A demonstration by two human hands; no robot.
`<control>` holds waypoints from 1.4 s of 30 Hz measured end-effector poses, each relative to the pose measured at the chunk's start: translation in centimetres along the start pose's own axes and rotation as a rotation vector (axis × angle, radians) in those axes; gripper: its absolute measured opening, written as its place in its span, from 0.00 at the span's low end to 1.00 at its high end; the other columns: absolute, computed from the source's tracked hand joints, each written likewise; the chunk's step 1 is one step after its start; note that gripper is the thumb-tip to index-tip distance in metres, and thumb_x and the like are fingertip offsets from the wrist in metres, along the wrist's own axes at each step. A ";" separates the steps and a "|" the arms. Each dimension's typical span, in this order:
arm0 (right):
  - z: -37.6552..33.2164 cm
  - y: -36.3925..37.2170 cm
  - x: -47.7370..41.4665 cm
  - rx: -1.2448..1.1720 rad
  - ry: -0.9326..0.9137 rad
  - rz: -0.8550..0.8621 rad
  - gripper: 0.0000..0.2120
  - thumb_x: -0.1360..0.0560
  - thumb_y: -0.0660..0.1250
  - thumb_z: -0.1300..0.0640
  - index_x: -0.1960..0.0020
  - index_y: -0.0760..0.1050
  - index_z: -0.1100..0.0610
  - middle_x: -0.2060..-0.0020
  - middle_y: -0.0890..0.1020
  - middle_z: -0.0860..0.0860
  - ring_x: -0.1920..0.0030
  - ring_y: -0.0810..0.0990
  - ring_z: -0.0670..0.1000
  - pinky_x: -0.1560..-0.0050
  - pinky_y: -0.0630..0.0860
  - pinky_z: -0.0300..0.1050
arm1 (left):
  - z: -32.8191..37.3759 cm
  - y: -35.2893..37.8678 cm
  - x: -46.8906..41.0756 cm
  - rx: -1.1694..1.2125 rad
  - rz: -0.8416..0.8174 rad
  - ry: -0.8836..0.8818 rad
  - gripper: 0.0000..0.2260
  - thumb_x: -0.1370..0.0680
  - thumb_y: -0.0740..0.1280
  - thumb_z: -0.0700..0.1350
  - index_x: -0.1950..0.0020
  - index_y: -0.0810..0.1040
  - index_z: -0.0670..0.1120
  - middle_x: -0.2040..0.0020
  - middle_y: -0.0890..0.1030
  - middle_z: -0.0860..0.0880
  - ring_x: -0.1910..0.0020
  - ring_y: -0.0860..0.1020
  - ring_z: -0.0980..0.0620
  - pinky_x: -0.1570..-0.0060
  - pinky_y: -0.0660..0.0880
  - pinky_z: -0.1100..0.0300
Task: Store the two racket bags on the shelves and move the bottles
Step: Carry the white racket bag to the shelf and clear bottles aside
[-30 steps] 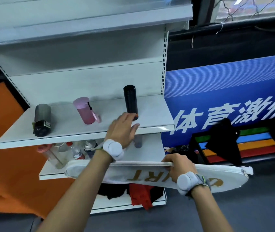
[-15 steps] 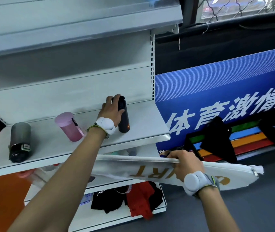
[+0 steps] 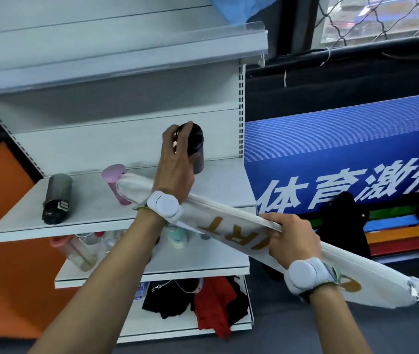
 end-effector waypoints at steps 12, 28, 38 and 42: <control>-5.2 -2.6 -2.0 -0.106 -0.111 0.315 0.14 0.26 0.68 0.54 0.46 0.81 0.36 0.60 0.84 0.51 0.58 0.81 0.59 0.57 0.76 0.48 | 3.5 -10.6 1.5 -0.110 0.306 0.152 0.27 0.24 0.66 0.29 0.26 0.65 0.41 0.32 0.67 0.35 0.33 0.69 0.43 0.32 0.66 0.65; -20.3 2.5 -10.4 -0.093 -0.306 0.468 0.16 0.30 0.72 0.61 0.48 0.84 0.42 0.55 0.84 0.50 0.55 0.79 0.56 0.60 0.75 0.47 | -11.8 -16.8 3.0 -0.331 0.227 -0.014 0.28 0.24 0.65 0.33 0.24 0.65 0.41 0.31 0.66 0.35 0.34 0.70 0.38 0.38 0.74 0.45; -30.3 11.6 -16.2 -0.059 -0.526 0.378 0.21 0.35 0.71 0.59 0.45 0.83 0.41 0.50 0.79 0.47 0.50 0.80 0.54 0.59 0.74 0.44 | -22.4 -18.2 4.3 -0.356 0.166 -0.158 0.25 0.22 0.67 0.38 0.25 0.66 0.41 0.31 0.67 0.35 0.37 0.72 0.35 0.45 0.78 0.42; -32.6 16.1 -18.3 -0.043 -0.564 0.252 0.25 0.34 0.68 0.63 0.43 0.81 0.40 0.48 0.79 0.47 0.49 0.81 0.55 0.58 0.72 0.43 | -25.3 -17.8 5.2 -0.339 0.136 -0.192 0.26 0.22 0.67 0.38 0.25 0.66 0.43 0.31 0.66 0.37 0.38 0.72 0.36 0.45 0.78 0.43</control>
Point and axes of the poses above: each hand's wrist, its own x-axis away from the middle knuckle, its own y-axis out of the palm, z = x × y, the point moved 6 cm from there along -x, towards the middle knuckle
